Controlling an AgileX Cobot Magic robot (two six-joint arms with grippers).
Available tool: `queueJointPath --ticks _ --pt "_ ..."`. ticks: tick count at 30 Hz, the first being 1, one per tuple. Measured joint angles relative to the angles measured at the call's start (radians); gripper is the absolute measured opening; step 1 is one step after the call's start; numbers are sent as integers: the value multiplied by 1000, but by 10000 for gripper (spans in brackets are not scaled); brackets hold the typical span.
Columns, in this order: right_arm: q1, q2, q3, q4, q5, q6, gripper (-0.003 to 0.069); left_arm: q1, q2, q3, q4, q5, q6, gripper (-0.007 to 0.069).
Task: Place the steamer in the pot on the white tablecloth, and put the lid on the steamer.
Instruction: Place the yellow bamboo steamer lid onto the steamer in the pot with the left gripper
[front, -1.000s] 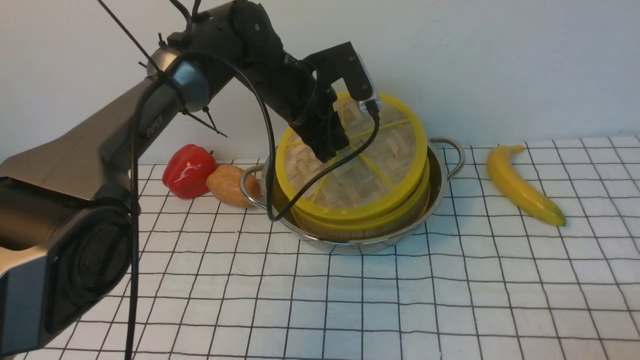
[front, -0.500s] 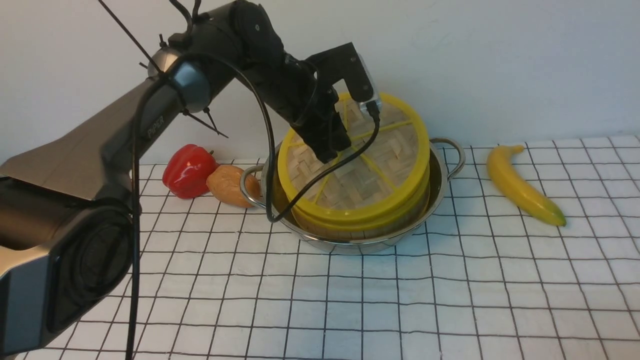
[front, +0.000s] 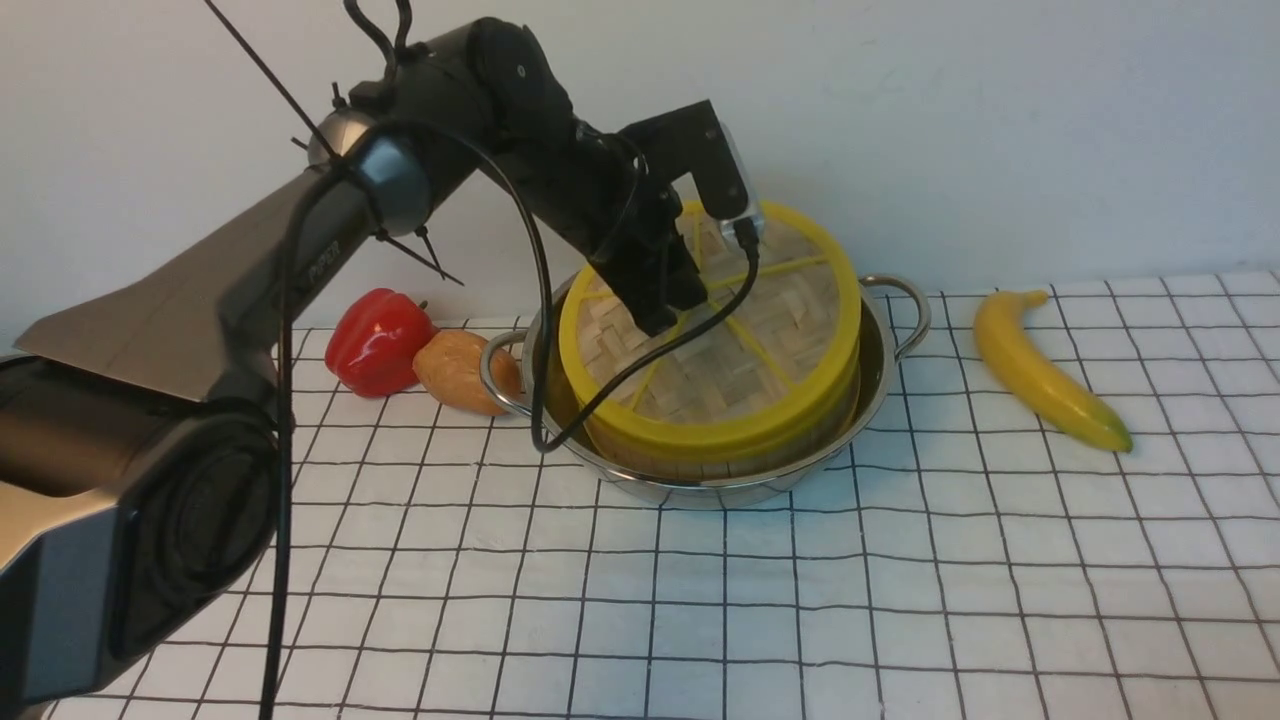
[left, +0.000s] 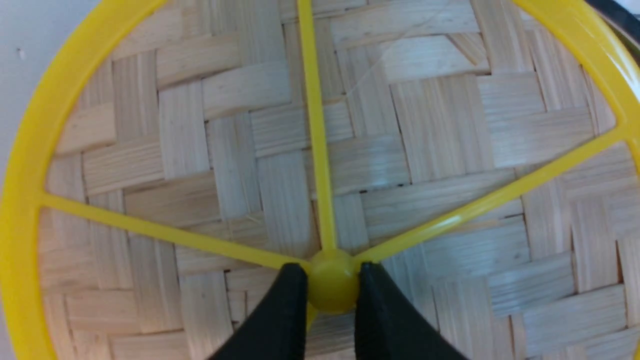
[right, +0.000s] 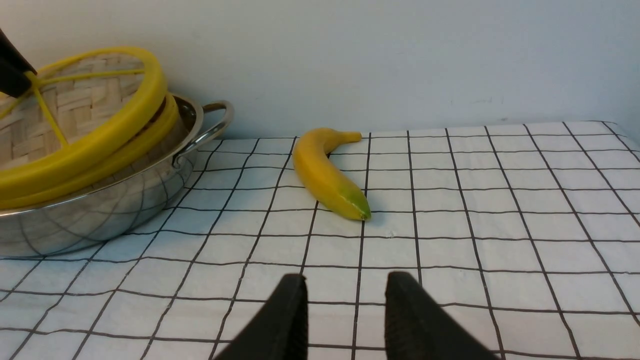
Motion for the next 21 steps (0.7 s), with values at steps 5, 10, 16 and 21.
queueJointPath --ticks 5,10,16,21 --pt "0 0 0 0 0 0 240 0 16 0 -3 -11 3 116" --pt "0 0 0 0 0 0 240 0 26 0 -11 -25 5 118" --pt "0 0 0 0 0 0 240 0 29 0 -32 -64 10 211" --pt "0 0 0 0 0 0 240 0 32 0 -50 -94 10 293"
